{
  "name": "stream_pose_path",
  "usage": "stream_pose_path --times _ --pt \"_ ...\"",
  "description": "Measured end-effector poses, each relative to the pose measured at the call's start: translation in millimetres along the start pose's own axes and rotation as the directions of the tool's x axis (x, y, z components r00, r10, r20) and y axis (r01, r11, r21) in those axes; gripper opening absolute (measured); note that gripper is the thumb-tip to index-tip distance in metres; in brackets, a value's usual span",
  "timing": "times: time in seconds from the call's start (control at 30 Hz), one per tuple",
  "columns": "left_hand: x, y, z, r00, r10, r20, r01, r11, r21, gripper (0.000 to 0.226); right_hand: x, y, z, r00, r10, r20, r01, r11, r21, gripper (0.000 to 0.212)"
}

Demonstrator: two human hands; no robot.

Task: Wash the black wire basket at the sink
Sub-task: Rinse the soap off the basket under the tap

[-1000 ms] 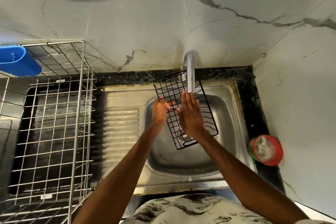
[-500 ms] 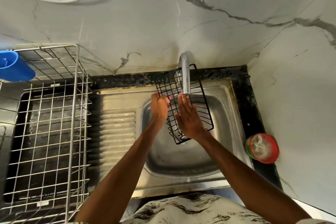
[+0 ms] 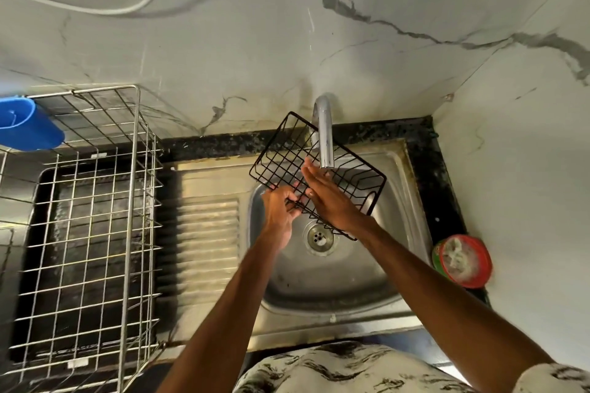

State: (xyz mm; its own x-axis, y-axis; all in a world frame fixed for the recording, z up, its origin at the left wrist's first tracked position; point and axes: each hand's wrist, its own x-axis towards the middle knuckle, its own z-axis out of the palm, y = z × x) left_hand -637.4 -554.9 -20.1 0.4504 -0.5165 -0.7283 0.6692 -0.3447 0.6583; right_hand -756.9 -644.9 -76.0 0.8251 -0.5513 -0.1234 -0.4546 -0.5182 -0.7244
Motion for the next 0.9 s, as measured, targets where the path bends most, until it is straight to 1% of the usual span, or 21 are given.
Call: stream_pose_path --times 0.03,0.1,0.17,0.2,0.23,0.3,0.33,0.4,0.47,0.5,0.53,0.57,0.6,0.63,0.7,0.73,0.77,0.8,0.83,0.87,0.9 --pt "3.4 -1.2 -4.8 1.0 0.015 -0.007 -0.015 1.0 0.008 0.037 -1.7 -2.5 -1.8 1.0 0.011 0.026 -0.015 0.988 0.151 0.055" --pt "10.4 -3.6 -12.2 1.0 0.027 -0.009 -0.027 1.0 0.009 0.057 -4.7 -3.9 -7.5 0.991 0.111 0.079 -0.134 0.903 0.408 0.042" --pt "13.3 -3.9 -14.9 0.999 0.037 -0.004 -0.037 0.999 0.011 0.051 0.0 -7.3 -15.3 0.962 0.24 0.134 -0.27 0.743 0.612 0.028" --pt "11.1 -2.4 -14.3 0.999 0.04 0.001 -0.04 0.999 0.018 0.049 4.9 -9.5 -19.4 0.946 0.288 0.148 -0.308 0.662 0.684 0.027" --pt "9.7 -1.9 -13.6 0.999 0.049 0.003 -0.049 0.998 0.028 0.057 12.0 -10.7 -23.6 0.931 0.336 0.141 -0.325 0.591 0.739 0.028" --pt "9.5 -2.8 -12.4 0.997 0.072 0.015 -0.072 0.997 0.022 0.088 28.1 -10.8 -32.6 0.883 0.458 0.102 -0.322 0.431 0.843 0.031" --pt "8.7 -2.4 -11.9 0.997 0.078 0.019 -0.079 0.996 0.037 0.092 35.4 -10.3 -36.4 0.849 0.522 0.088 -0.304 0.345 0.888 0.033" --pt "10.4 -2.7 -12.0 0.996 0.09 -0.003 -0.09 0.993 0.082 0.081 42.4 -8.7 -39.0 0.805 0.581 0.123 -0.273 0.179 0.945 0.035" --pt "13.1 -2.3 -10.8 0.995 0.098 -0.02 -0.096 0.99 0.101 0.081 36.2 -9.6 -34.9 0.813 0.536 0.227 -0.318 0.083 0.944 0.036" --pt "14.7 -1.5 -10.9 0.996 0.091 -0.021 -0.089 0.99 0.106 0.084 29.4 -11.9 -30.3 0.819 0.492 0.295 -0.382 0.085 0.92 0.036" --pt "16.9 -1.9 -11.0 0.996 0.088 -0.01 -0.087 0.991 0.101 0.083 21.7 -14.6 -26.3 0.815 0.447 0.369 -0.468 0.131 0.874 0.036" --pt "16.4 -1.3 -11.4 0.997 0.083 0.004 -0.083 0.992 0.099 0.08 16.3 -17.7 -24.2 0.795 0.424 0.434 -0.55 0.2 0.811 0.036" --pt "18.8 -2.6 -12.4 0.996 0.083 0.02 -0.085 0.992 0.098 0.078 13.4 -20.2 -24.9 0.771 0.438 0.462 -0.602 0.268 0.752 0.035" --pt "14.4 -0.3 -12.4 0.996 0.08 0.034 -0.083 0.991 0.109 0.074 13.8 -21.1 -27.4 0.762 0.484 0.43 -0.615 0.336 0.713 0.033" --pt "8.4 1.2 -13.0 0.995 0.087 0.05 -0.092 0.99 0.106 0.071 19.9 -12.7 -34.8 0.774 0.583 0.247 -0.565 0.46 0.685 0.03" --pt "7.5 0.0 -13.9 0.996 0.081 0.048 -0.086 0.992 0.095 0.073 23.3 -7.9 -40.3 0.776 0.611 0.153 -0.525 0.493 0.693 0.03" --pt "4.8 -0.2 -13.1 0.996 0.077 0.052 -0.081 0.993 0.082 0.08 26.7 -3.8 -44.3 0.771 0.629 0.098 -0.487 0.483 0.728 0.031" --pt "3.7 -0.6 -12.4 0.996 0.075 0.051 -0.079 0.994 0.07 0.089 29.2 -1.5 -46.3 0.768 0.633 0.094 -0.452 0.434 0.779 0.033" --pt "4.0 -1.0 -10.9 0.995 0.082 0.056 -0.085 0.995 0.055 0.097 30.7 -1.2 -45.7 0.771 0.623 0.129 -0.43 0.361 0.827 0.035" --pt "4.3 -0.8 -9.8 0.994 0.091 0.053 -0.094 0.995 0.044 0.099 29.3 -4.1 -44.1 0.782 0.595 0.185 -0.427 0.295 0.855 0.035" --pt "3.1 1.1 -8.3 0.994 0.099 0.049 -0.101 0.994 0.042 0.093 27.1 -6.1 -40.1 0.793 0.554 0.253 -0.447 0.247 0.86 0.035"
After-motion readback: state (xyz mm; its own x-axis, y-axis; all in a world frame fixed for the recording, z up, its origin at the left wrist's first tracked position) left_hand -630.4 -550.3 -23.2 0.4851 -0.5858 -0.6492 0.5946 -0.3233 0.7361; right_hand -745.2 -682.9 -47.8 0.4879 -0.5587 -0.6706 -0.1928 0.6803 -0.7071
